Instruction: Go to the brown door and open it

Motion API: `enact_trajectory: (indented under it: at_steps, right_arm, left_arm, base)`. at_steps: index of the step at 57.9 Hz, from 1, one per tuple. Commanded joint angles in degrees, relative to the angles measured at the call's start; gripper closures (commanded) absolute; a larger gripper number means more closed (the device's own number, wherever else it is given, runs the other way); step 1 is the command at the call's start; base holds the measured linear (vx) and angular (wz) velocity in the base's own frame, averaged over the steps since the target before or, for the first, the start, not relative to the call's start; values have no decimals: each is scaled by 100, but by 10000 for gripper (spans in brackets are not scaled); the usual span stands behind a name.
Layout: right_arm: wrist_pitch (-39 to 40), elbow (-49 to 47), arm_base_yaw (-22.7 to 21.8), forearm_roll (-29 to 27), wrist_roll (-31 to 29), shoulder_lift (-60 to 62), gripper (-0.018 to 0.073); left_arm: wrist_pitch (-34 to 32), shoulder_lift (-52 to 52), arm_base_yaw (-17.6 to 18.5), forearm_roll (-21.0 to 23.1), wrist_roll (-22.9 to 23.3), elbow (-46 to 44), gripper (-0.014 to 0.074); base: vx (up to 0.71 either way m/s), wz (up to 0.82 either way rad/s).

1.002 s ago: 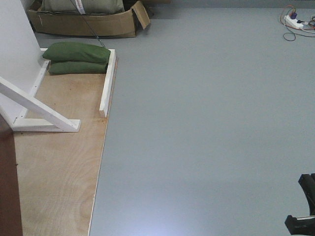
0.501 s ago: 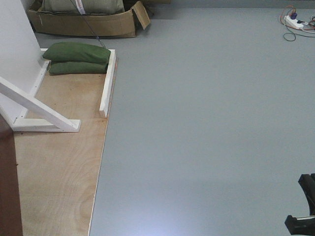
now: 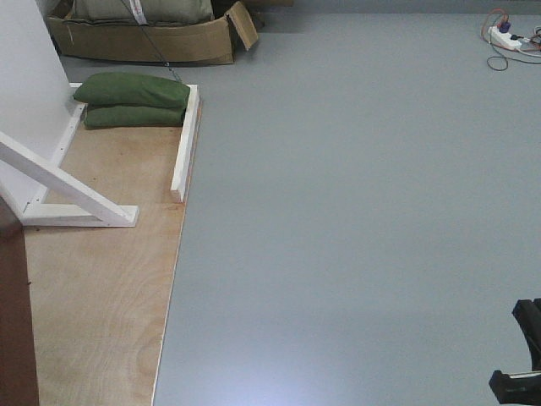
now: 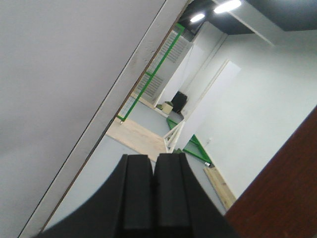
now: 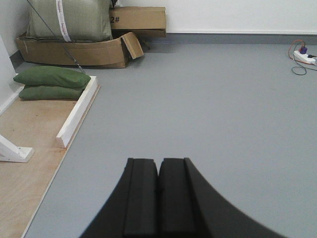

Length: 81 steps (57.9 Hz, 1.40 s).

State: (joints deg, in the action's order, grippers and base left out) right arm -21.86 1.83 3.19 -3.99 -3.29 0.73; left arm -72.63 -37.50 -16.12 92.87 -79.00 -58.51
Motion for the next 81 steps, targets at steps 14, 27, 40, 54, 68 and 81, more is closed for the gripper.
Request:
enact_trajectory:
  at_steps: [14, 27, 40, 54, 68, 81]
  right_arm:
    - [448, 19, -9, 35, -49, 32, 559]
    - [448, 19, -9, 35, -49, 32, 559]
    - [448, 19, -9, 35, -49, 32, 559]
    - [457, 19, -9, 35, -49, 32, 559]
    - [463, 19, -9, 35, -49, 32, 559]
    - [463, 19, -9, 35, -49, 32, 559]
  left_arm:
    - [-563, -582, -297, -64, 760, -141, 600]
    - [-47, -679, -297, 92, 1303, -141, 600]
    - [739, -679, -297, 490, 1389, -141, 600]
    - [1436, -674, -297, 534, 1391, -141, 600]
    - [2292, -661, -283, 573, 1396, -141, 600]
    - [3228, -611, -283, 608, 1438, -141, 600]
  base:
    - [0, 0]
    - [0, 0]
    - [0, 0]
    - [0, 0]
    - [0, 0]
    - [0, 0]
